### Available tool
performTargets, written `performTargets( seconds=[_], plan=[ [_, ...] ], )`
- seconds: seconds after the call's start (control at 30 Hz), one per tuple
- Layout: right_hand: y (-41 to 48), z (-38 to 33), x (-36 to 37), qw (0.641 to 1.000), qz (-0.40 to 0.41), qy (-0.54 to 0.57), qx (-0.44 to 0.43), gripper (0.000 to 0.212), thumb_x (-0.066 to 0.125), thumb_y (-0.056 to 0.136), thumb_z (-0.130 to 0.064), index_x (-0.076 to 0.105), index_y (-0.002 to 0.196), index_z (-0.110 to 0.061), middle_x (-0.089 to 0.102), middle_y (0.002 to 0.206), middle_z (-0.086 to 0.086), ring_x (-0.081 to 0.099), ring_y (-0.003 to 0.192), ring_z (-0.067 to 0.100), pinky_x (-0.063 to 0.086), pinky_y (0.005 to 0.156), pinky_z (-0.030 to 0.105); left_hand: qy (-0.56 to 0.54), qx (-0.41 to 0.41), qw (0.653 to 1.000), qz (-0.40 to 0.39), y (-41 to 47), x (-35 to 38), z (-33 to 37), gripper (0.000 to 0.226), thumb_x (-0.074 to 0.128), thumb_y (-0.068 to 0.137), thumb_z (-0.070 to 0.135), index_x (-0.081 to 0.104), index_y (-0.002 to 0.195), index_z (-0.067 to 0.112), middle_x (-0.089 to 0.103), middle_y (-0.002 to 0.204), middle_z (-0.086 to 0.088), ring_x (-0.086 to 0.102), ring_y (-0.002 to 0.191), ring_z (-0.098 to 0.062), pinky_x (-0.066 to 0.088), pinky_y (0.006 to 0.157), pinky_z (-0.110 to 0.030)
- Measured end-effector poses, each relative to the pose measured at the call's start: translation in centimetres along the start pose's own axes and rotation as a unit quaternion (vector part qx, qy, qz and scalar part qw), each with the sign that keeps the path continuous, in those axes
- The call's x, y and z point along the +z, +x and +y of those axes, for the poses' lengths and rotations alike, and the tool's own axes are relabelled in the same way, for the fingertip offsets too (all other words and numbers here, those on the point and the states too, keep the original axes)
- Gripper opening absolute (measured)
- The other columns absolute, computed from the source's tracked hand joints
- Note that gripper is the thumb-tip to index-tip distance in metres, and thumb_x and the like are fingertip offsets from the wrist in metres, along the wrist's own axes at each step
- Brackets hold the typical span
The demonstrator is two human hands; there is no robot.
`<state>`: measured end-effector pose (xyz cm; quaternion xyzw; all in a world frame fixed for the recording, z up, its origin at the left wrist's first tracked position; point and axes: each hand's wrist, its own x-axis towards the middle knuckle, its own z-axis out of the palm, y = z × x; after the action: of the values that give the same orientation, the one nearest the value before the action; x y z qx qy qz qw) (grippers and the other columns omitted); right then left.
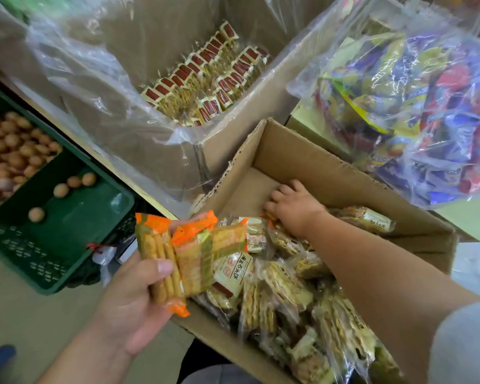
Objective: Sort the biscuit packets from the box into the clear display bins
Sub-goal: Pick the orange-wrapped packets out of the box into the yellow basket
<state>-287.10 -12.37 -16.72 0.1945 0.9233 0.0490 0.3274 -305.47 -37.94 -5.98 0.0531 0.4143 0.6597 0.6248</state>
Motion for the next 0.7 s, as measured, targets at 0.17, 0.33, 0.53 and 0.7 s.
performTargets(
  seconds=[0.17, 0.33, 0.53, 0.7],
  plan=[
    [-0.5, 1.1, -1.2, 0.995, 0.082, 0.053, 0.013, 0.047, 0.066, 0.08, -0.052, 0.059, 0.12, -0.028, 0.059, 0.12, -0.003, 0.051, 0.118, 0.026, 0.032, 0.105, 0.045, -0.014, -0.002, 1.0, -0.005, 0.2, 0.4, 0.0, 0.05, 0.062, 0.064, 0.018, 0.081, 0.11, 0.019, 0.076, 0.119, -0.01, 0.076, 0.105, -0.027, 0.063, 0.078, -0.038],
    [-1.9, 1.7, -2.4, 0.993, 0.032, 0.117, 0.006, 0.066, 0.072, 0.08, -0.052, 0.048, 0.137, -0.028, 0.057, 0.134, 0.0, 0.053, 0.121, 0.027, 0.038, 0.1, 0.043, -0.012, -0.012, 1.0, -0.002, 0.4, 1.2, 0.3, 0.056, 0.068, 0.044, 0.011, 0.084, 0.097, 0.014, 0.077, 0.109, -0.018, 0.077, 0.094, -0.032, 0.064, 0.069, -0.039],
    [-1.9, 1.7, -1.1, 0.979, 0.04, 0.186, 0.07, 0.08, 0.079, 0.08, -0.034, 0.039, 0.148, -0.026, 0.049, 0.137, 0.004, 0.052, 0.124, 0.029, 0.044, 0.098, 0.04, -0.011, -0.008, 0.999, 0.041, 0.0, 1.7, 0.6, 0.046, 0.057, 0.065, 0.01, 0.081, 0.105, 0.01, 0.076, 0.11, -0.021, 0.077, 0.09, -0.035, 0.064, 0.065, -0.041],
    [1.0, 0.9, -0.5, 0.986, 0.009, 0.159, 0.04, 0.104, 0.078, 0.08, -0.039, 0.014, 0.161, -0.028, 0.023, 0.166, 0.001, 0.028, 0.15, 0.025, 0.027, 0.117, 0.045, -0.18, -0.016, 0.983, -0.021, -0.3, 0.7, 1.4, 0.063, 0.077, 0.065, 0.001, 0.065, 0.127, -0.007, 0.066, 0.123, -0.035, 0.07, 0.104, -0.05, 0.057, 0.088, -0.062]
  ],
)
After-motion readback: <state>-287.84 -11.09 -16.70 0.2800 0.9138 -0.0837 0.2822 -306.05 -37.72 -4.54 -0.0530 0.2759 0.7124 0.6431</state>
